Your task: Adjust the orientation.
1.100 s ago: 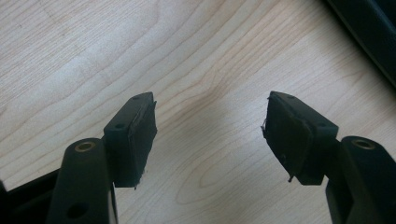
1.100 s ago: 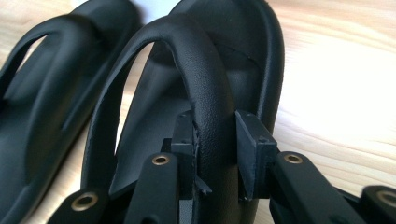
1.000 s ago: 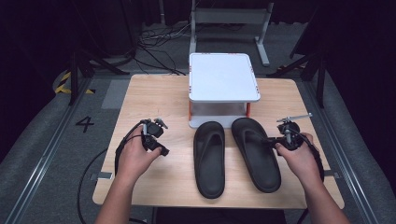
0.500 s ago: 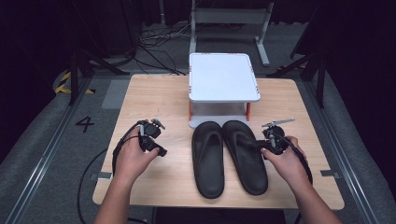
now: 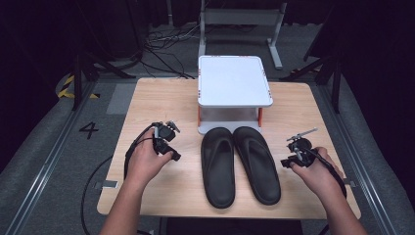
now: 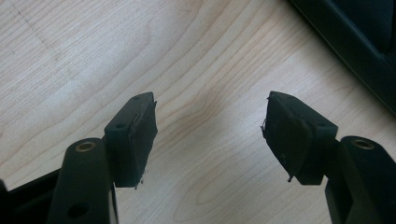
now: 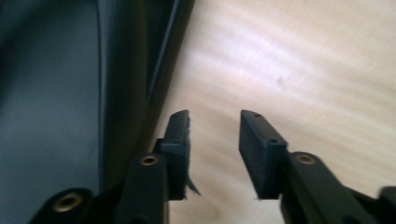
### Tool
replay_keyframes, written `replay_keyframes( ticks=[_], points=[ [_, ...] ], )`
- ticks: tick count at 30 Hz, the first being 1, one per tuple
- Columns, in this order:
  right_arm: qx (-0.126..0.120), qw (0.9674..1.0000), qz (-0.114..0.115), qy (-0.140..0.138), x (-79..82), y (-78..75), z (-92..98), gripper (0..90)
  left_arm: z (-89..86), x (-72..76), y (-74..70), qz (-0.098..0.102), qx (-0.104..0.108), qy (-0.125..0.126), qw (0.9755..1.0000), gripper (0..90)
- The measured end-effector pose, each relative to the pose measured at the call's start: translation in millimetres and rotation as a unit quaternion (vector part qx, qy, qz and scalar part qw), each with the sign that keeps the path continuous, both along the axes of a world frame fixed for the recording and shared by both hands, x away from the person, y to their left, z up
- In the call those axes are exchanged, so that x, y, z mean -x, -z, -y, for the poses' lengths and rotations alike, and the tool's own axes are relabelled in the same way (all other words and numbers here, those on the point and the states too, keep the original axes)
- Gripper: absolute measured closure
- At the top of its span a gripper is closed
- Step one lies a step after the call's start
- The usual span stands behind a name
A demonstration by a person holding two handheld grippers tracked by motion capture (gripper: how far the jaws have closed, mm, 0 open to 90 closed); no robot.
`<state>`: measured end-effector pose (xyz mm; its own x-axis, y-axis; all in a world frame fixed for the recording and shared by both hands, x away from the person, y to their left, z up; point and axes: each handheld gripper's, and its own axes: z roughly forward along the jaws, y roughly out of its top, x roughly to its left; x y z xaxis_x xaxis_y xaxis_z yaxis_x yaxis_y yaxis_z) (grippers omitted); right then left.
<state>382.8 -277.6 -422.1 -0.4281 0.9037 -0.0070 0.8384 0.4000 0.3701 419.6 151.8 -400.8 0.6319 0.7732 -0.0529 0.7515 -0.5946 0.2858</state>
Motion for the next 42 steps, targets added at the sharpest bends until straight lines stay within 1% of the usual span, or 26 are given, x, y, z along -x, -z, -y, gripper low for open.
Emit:
replay_keyframes(
  ticks=[3, 4, 5, 6, 7, 10, 11, 14, 16, 19, 20, 21, 22, 23, 24, 25, 27, 28, 30, 32, 36, 37, 38, 39, 41, 42],
  points=[
    [-0.003, 0.9993, -0.036, -0.012, 3.2, 5.4, -6.1, 71.1, 2.6, -2.2, 1.5, -0.004, 0.001, 0.002, 1.0000, 35.2],
    [-0.009, 0.9989, -0.043, -0.015, 4.0, 6.8, -8.0, 71.4, 3.4, -2.5, 1.8, -0.004, 0.000, 0.002, 1.0000, 35.2],
    [-0.026, 0.9978, -0.056, -0.024, 5.4, 7.5, -11.0, 76.1, 4.2, -3.2, 1.9, -0.003, -0.002, 0.007, 1.0000, 35.3],
    [-0.031, 0.9969, -0.064, -0.035, 7.2, 7.3, -14.4, 74.5, 5.2, -2.9, 2.2, -0.003, 0.000, 0.006, 1.0000, 35.3],
    [-0.038, 0.9960, -0.071, -0.038, 8.3, 7.2, -16.9, 74.7, 5.8, -2.6, 2.7, -0.002, 0.005, 0.005, 1.0000, 35.4],
    [-0.057, 0.9926, -0.088, -0.062, 13.8, 6.0, -28.4, 74.1, 6.2, -2.4, 1.8, -0.002, 0.000, 0.008, 1.0000, 35.5],
    [-0.057, 0.9926, -0.088, -0.062, 13.8, 6.0, -28.4, 74.1, 6.2, -2.4, 1.8, -0.002, 0.000, 0.008, 1.0000, 35.5],
    [-0.066, 0.9893, -0.100, -0.084, 18.0, 6.4, -41.4, 73.7, 5.1, -1.9, 1.6, -0.002, -0.001, 0.009, 1.0000, 35.5],
    [-0.059, 0.9901, -0.095, -0.086, 19.3, 5.9, -45.9, 73.7, 4.7, -0.8, 2.1, -0.001, 0.001, 0.006, 1.0000, 35.5],
    [-0.061, 0.9899, -0.098, -0.083, 19.2, 5.4, -46.7, 73.5, 4.4, -0.2, 2.9, 0.000, -0.002, 0.005, 1.0000, 35.6],
    [-0.064, 0.9900, -0.099, -0.078, 19.3, 5.7, -46.9, 73.9, 4.8, 0.0, 3.5, -0.001, -0.002, 0.006, 1.0000, 35.6],
    [-0.065, 0.9899, -0.100, -0.077, 19.4, 5.7, -46.9, 74.1, 5.8, -0.1, 4.8, -0.001, -0.001, 0.006, 1.0000, 35.6],
    [-0.066, 0.9895, -0.104, -0.076, 19.7, 5.4, -47.0, 73.9, 8.7, 0.0, 6.6, 0.001, -0.005, 0.006, 1.0000, 36.0],
    [-0.068, 0.9887, -0.109, -0.077, 20.1, 4.6, -47.0, 72.9, 11.0, -0.1, 7.7, 0.002, -0.009, 0.010, 0.9999, 37.0],
    [-0.070, 0.9882, -0.112, -0.078, 20.4, 3.4, -46.8, 71.8, 14.9, 0.1, 10.1, 0.003, -0.008, 0.015, 0.9999, 37.5],
    [-0.070, 0.9885, -0.108, -0.078, 20.7, 1.3, -46.4, 70.8, 18.6, 0.2, 11.7, 0.002, -0.009, 0.021, 0.9997, 37.9],
    [-0.075, 0.9902, -0.091, -0.076, 21.9, -3.8, -45.5, 69.5, 25.5, -0.5, 16.2, -0.006, -0.011, 0.031, 0.9994, 39.9],
    [-0.073, 0.9911, -0.081, -0.075, 22.5, -6.6, -44.8, 69.0, 29.0, -0.9, 19.5, -0.014, -0.016, 0.036, 0.9991, 41.2],
    [-0.077, 0.9919, -0.067, -0.076, 24.1, -11.8, -42.5, 68.7, 36.6, -1.9, 27.0, -0.023, -0.028, 0.047, 0.9983, 43.9],
    [-0.082, 0.9922, -0.057, -0.074, 25.4, -16.1, -40.1, 68.7, 44.1, -2.4, 32.4, -0.023, -0.039, 0.057, 0.9974, 45.2],
    [-0.086, 0.9925, -0.046, -0.074, 27.2, -20.7, -37.0, 68.6, 59.4, -1.8, 37.9, -0.023, -0.036, 0.074, 0.9963, 45.8],
    [-0.088, 0.9926, -0.043, -0.073, 27.6, -21.4, -36.6, 68.6, 62.8, -2.1, 38.4, -0.024, -0.041, 0.081, 0.9956, 45.6],
    [-0.088, 0.9927, -0.040, -0.072, 27.9, -22.3, -36.0, 68.6, 65.5, -2.1, 39.9, -0.020, -0.050, 0.080, 0.9954, 46.8],
    [-0.088, 0.9928, -0.037, -0.073, 28.6, -23.5, -35.7, 68.6, 67.1, -2.8, 41.2, -0.019, -0.055, 0.082, 0.9949, 46.1],
    [-0.091, 0.9928, -0.027, -0.073, 30.1, -26.5, -36.4, 68.1, 67.9, -3.5, 40.9, -0.015, -0.055, 0.081, 0.9951, 45.6],
    [-0.092, 0.9927, -0.022, -0.075, 30.9, -28.2, -37.0, 67.8, 67.8, -3.2, 41.0, -0.013, -0.049, 0.079, 0.9956, 45.6]
  ],
)
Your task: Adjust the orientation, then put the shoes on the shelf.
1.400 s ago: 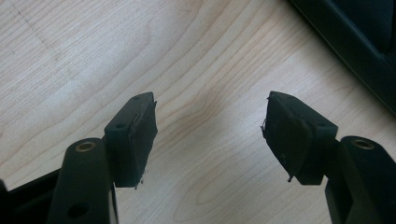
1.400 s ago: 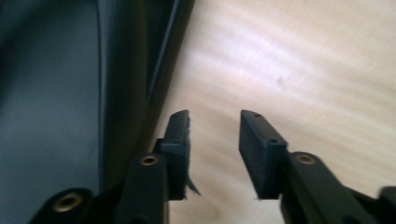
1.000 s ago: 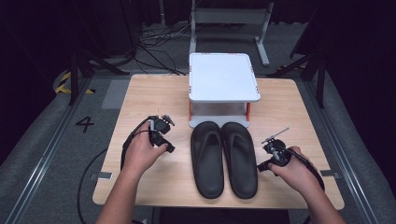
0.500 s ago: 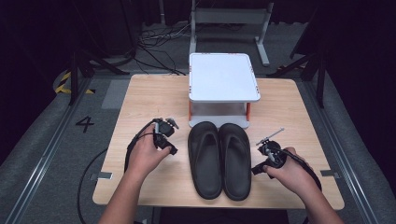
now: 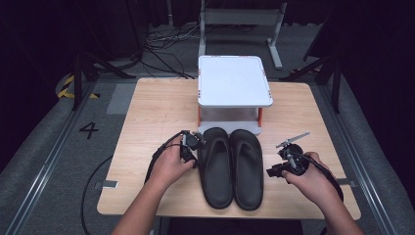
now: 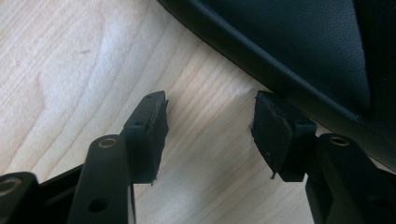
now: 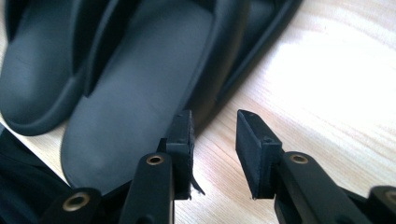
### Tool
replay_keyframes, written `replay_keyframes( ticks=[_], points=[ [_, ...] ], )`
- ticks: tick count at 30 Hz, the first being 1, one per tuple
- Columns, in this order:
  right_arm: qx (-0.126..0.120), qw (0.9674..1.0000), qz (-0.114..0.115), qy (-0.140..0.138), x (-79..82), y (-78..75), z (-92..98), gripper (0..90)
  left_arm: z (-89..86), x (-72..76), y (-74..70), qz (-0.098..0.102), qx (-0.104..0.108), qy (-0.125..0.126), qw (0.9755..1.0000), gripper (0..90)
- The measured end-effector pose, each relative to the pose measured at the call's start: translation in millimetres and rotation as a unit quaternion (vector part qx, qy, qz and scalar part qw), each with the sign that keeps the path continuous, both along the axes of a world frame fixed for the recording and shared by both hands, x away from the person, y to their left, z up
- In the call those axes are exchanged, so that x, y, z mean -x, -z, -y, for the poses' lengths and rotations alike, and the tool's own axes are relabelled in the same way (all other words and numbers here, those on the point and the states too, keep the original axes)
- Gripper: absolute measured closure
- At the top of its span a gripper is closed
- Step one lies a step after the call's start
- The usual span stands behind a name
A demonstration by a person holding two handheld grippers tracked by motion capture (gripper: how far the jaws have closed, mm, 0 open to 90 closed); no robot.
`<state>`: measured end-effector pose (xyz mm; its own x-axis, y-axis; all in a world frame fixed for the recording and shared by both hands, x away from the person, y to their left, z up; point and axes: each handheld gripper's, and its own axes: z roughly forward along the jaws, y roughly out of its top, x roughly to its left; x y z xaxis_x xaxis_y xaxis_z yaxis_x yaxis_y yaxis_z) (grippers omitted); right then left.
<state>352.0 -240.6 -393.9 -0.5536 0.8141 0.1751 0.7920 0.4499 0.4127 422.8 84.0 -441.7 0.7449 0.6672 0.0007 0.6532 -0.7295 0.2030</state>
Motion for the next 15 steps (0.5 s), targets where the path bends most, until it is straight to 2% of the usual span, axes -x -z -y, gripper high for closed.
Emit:
replay_keyframes(
  ticks=[3, 5, 7, 8, 10, 11, 12, 15],
  points=[
    [-0.007, 0.9996, 0.027, -0.006, 2.5, -4.8, -5.1, 64.4, -2.0, 0.0, -1.1, 0.004, 0.001, -0.001, 1.0000, 43.2],
    [-0.013, 0.9990, 0.041, -0.012, 3.2, -6.8, -9.9, 63.0, -7.4, 1.0, -4.8, 0.006, 0.017, -0.006, 0.9998, 40.4],
    [-0.019, 0.9982, 0.056, -0.014, 2.9, -8.1, -14.3, 62.1, -15.3, 2.7, -11.1, 0.009, 0.024, -0.013, 0.9996, 39.2],
    [-0.019, 0.9982, 0.056, -0.014, 2.9, -8.1, -14.3, 62.1, -15.3, 2.7, -11.1, 0.009, 0.024, -0.013, 0.9996, 38.6],
    [-0.024, 0.9971, 0.071, -0.008, 3.4, -10.2, -19.5, 61.0, -26.4, 5.0, -18.0, 0.016, 0.034, -0.027, 0.9989, 38.2],
    [-0.040, 0.9969, 0.068, 0.003, 3.2, -10.1, -21.1, 60.3, -30.6, 6.3, -19.6, 0.015, 0.038, -0.033, 0.9986, 37.4],
    [-0.043, 0.9967, 0.068, 0.001, 3.1, -10.5, -23.7, 59.7, -33.7, 7.3, -20.8, 0.015, 0.038, -0.036, 0.9985, 36.6],
    [-0.038, 0.9965, 0.075, -0.001, 0.1, -9.9, -34.4, 57.6, -46.4, 11.4, -25.5, 0.016, 0.039, -0.048, 0.9980, 36.0]
  ],
)
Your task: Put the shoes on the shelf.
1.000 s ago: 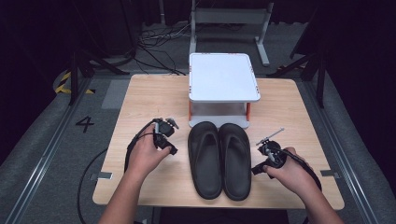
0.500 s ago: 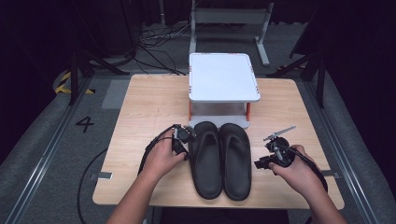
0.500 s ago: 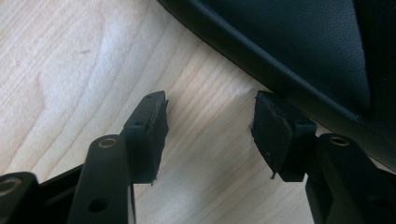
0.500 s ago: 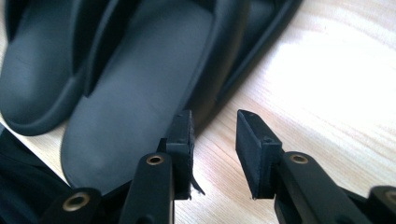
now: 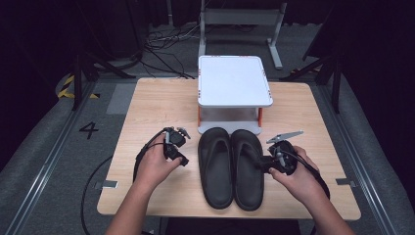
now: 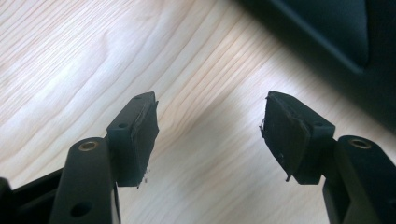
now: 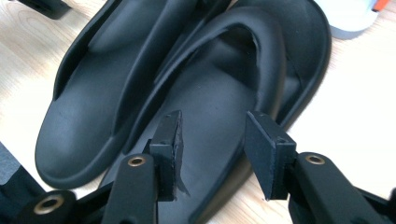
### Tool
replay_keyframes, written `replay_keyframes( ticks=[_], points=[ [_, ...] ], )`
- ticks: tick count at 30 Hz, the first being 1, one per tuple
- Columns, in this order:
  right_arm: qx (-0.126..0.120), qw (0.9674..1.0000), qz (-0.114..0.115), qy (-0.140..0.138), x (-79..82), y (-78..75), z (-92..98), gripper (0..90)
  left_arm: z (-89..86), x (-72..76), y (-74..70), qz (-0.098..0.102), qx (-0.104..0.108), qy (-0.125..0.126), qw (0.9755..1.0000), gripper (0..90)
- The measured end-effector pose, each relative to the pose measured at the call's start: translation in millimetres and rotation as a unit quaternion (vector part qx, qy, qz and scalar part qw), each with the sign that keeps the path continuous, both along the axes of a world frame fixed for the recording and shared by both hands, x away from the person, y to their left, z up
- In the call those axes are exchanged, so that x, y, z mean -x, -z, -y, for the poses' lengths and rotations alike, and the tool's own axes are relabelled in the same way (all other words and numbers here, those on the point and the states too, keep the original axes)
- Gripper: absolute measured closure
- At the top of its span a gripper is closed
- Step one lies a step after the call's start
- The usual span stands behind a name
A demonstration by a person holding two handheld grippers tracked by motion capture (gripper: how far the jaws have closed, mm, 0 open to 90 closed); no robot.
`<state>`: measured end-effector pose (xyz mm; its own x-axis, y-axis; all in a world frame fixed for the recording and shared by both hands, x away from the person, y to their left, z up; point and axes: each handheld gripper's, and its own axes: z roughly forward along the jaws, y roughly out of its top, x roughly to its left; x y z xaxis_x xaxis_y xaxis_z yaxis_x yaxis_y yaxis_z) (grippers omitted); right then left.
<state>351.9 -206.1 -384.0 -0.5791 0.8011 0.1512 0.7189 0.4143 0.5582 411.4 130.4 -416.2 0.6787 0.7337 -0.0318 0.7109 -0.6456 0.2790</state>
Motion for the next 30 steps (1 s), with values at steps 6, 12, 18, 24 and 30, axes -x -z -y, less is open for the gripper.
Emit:
replay_keyframes(
  ticks=[6, 12, 18, 24, 30],
  points=[
    [0.001, 0.9998, -0.019, 0.001, -7.2, 6.7, -15.8, 55.7, -21.9, 6.8, -6.8, 0.006, 0.011, -0.026, 0.9996, 35.7],
    [-0.010, 0.9993, -0.034, 0.008, -17.9, 15.1, -35.5, 55.7, -32.7, 10.9, -7.2, 0.007, 0.016, -0.042, 0.9990, 35.8],
    [-0.029, 0.9973, -0.063, 0.024, -26.4, 23.3, -56.4, 52.3, -35.5, 10.8, -6.3, 0.005, 0.023, -0.040, 0.9989, 35.9],
    [-0.023, 0.9965, -0.074, 0.033, -29.5, 28.7, -64.2, 49.8, -35.1, 9.6, -4.6, 0.005, 0.023, -0.042, 0.9989, 36.0],
    [-0.024, 0.9955, -0.078, 0.049, -29.0, 29.3, -67.6, 47.5, -31.2, 8.9, -3.7, 0.003, 0.023, -0.041, 0.9989, 35.9]
  ],
)
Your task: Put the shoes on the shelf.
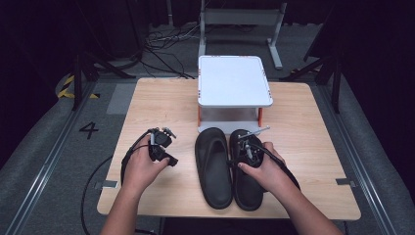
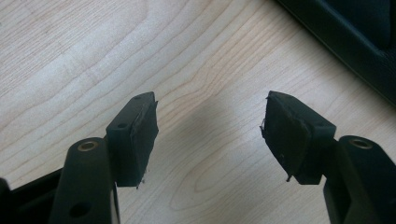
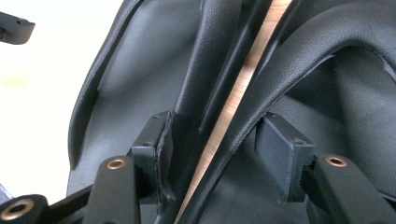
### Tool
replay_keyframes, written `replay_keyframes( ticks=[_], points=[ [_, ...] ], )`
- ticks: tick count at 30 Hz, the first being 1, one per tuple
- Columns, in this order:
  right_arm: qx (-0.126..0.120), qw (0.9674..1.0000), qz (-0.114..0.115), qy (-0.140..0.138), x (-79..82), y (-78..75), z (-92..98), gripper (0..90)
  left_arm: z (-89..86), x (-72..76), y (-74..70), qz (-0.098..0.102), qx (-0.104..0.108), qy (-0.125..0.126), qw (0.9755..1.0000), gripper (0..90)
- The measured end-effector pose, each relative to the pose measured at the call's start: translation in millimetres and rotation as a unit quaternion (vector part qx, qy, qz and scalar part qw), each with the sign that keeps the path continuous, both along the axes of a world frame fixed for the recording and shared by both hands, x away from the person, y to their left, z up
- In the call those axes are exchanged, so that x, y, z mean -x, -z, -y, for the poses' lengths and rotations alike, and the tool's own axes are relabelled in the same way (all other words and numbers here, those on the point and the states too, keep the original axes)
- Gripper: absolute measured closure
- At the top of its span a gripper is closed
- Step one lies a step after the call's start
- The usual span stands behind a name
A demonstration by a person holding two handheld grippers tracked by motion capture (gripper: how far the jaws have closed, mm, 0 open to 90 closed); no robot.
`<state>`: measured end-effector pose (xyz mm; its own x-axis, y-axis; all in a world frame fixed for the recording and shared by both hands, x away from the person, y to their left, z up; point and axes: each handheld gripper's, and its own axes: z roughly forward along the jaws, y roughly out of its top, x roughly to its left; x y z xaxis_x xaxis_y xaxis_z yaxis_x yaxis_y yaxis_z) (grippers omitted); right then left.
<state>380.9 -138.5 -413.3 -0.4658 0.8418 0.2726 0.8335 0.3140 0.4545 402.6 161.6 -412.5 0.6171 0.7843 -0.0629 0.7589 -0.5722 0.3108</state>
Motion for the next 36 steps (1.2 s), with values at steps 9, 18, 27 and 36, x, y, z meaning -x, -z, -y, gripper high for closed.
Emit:
replay_keyframes(
  ticks=[9, 18, 27, 36],
  points=[
    [0.006, 0.9999, -0.012, -0.005, 1.1, 2.3, -5.3, 42.7, 26.7, -0.1, 8.3, 0.004, -0.017, 0.033, 0.9993, 38.7],
    [0.003, 0.9999, 0.009, -0.008, 2.2, 4.8, -10.5, 40.7, 66.0, -7.3, 27.2, -0.001, -0.041, 0.070, 0.9967, 46.9],
    [0.020, 0.9997, 0.013, 0.006, 2.0, 8.8, -7.5, 42.7, 76.9, -11.7, 27.3, 0.020, -0.033, 0.070, 0.9968, 48.5],
    [0.017, 0.9993, -0.021, 0.027, -1.5, 10.2, -6.7, 55.4, 57.8, -5.5, 13.1, 0.034, 0.005, 0.066, 0.9972, 43.2]
  ],
)
